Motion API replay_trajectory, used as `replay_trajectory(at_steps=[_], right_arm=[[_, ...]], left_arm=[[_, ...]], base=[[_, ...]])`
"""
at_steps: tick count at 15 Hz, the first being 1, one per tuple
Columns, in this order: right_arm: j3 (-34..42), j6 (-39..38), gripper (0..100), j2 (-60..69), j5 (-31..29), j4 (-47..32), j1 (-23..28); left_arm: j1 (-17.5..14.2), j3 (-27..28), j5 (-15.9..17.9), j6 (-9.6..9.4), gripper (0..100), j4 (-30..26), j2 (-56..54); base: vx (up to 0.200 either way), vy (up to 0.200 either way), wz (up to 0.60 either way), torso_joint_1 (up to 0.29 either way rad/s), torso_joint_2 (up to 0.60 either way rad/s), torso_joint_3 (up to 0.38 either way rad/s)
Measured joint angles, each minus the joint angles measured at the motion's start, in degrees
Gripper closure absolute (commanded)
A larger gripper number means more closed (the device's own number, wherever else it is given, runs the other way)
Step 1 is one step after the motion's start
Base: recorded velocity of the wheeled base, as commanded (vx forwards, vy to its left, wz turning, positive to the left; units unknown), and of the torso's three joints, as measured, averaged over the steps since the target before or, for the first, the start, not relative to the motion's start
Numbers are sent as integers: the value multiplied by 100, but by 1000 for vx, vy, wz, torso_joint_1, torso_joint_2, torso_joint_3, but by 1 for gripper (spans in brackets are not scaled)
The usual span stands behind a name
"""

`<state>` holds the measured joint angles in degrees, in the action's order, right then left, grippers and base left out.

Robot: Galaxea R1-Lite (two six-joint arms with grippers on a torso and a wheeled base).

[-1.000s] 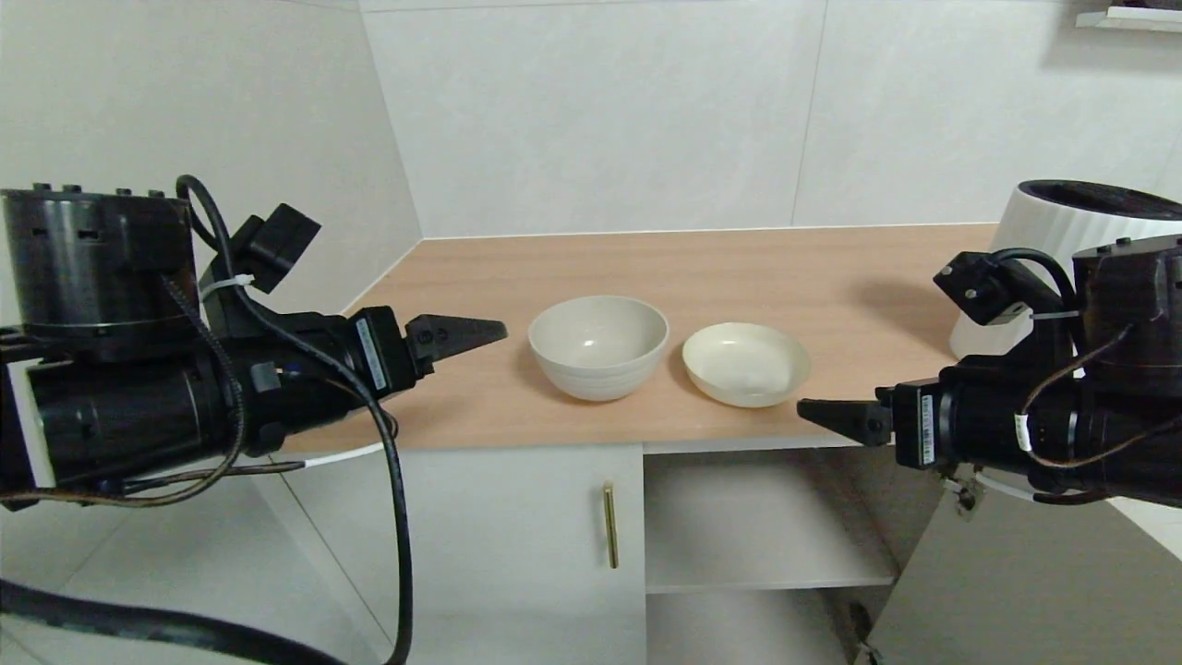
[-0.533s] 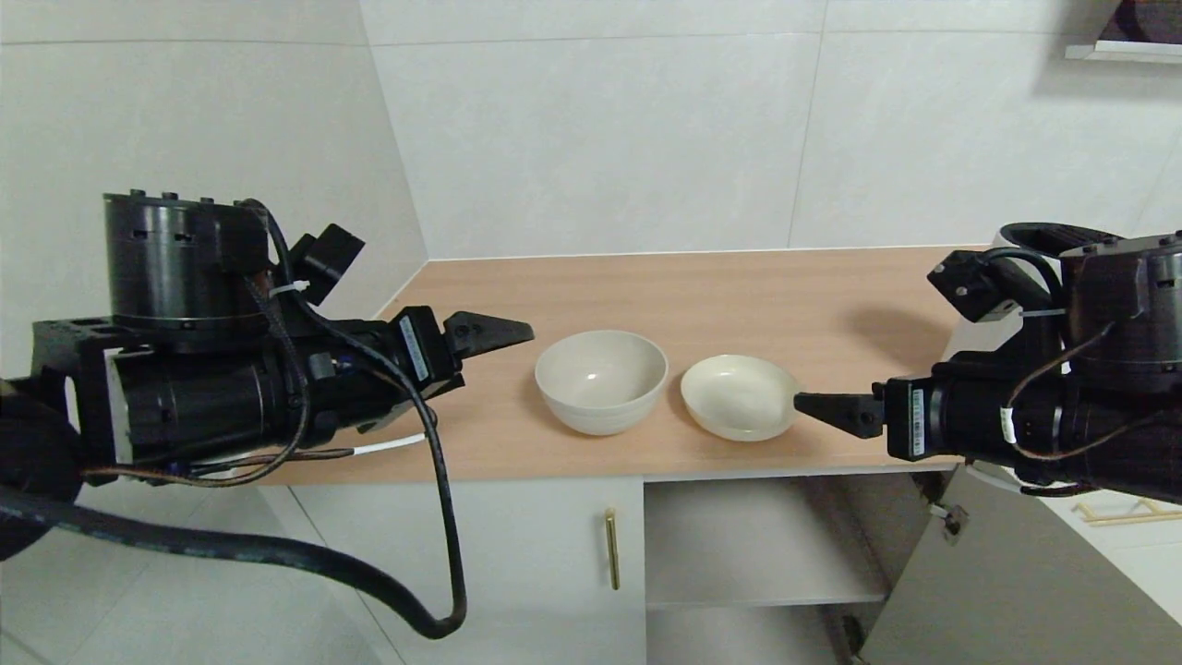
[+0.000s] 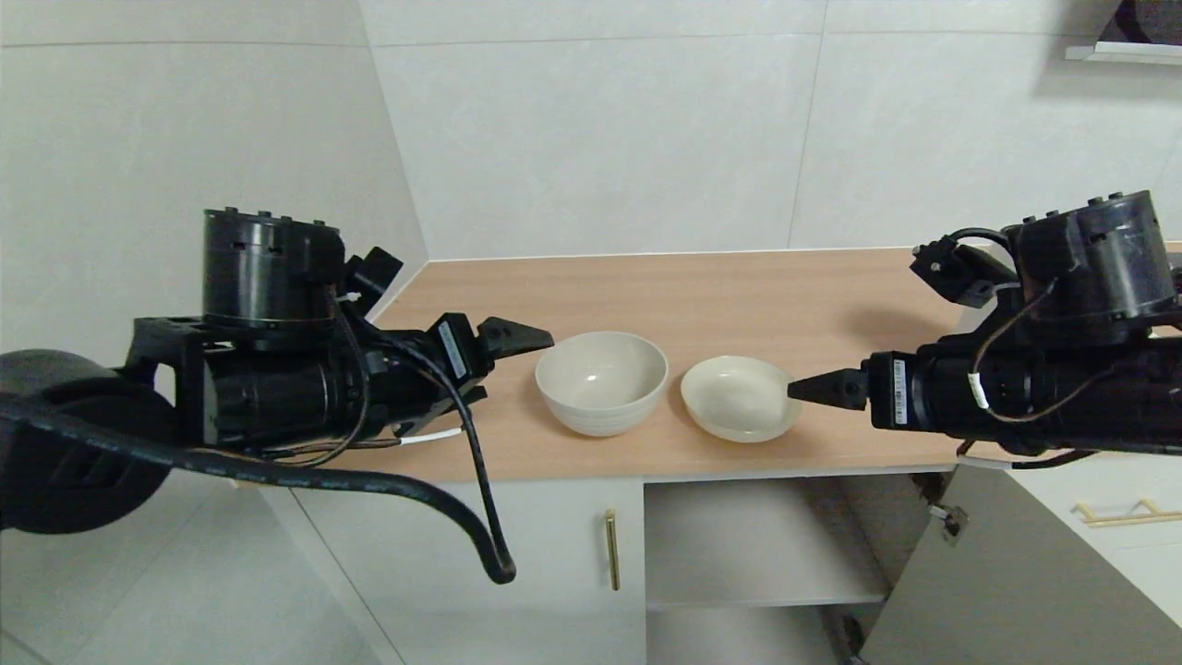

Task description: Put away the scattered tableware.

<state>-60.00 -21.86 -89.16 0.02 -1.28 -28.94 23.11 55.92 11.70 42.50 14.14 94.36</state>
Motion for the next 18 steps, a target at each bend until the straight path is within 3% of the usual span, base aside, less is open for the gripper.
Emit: replay_trajectory(at_steps=[6,14,16,18], right_arm=[[-411,-200,0,-367,-179,-180,124],[-389,-195,0,-414,-188,-183,127],[-389,-195,0,-413,-188,-180,127],[-389,-195,0,-413,-188,-180,127]], left_arm=[[0,271,-54,258,0,28,953],[-11,592,-73,290,0,37,1425],[-22,712,-95,480,0,37,1524],[-43,802,-150,549,0,48,1596]], base=[[0,0,0,0,0,0],[0,0,0,0,0,0],[0,0,0,0,0,0],[0,0,0,0,0,0]])
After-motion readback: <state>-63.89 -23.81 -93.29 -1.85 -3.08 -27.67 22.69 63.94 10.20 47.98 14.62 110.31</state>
